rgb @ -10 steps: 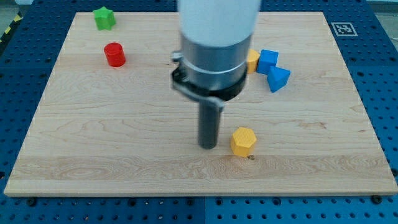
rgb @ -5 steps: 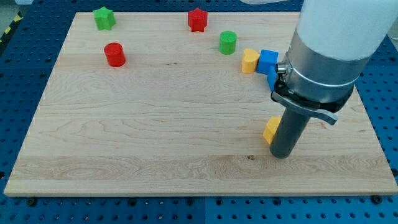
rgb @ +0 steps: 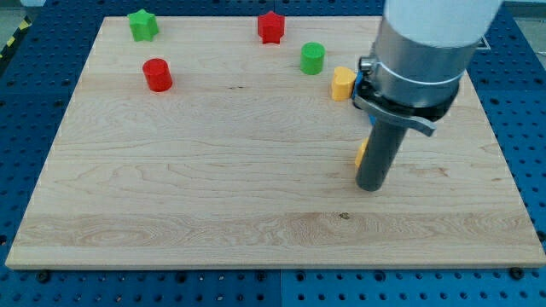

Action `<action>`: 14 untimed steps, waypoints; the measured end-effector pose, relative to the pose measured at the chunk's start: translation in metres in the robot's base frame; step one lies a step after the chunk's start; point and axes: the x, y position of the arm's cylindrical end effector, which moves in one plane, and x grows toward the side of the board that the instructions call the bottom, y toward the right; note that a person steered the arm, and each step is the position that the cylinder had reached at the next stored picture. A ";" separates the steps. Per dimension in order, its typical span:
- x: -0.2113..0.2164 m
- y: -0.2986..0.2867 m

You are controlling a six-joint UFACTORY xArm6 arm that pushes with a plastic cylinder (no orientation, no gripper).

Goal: Slide the yellow hexagon closer to the blue triangle

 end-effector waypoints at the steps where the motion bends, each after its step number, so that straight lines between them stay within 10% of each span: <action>1: -0.003 -0.023; 8: -0.006 0.101; 14: -0.029 0.070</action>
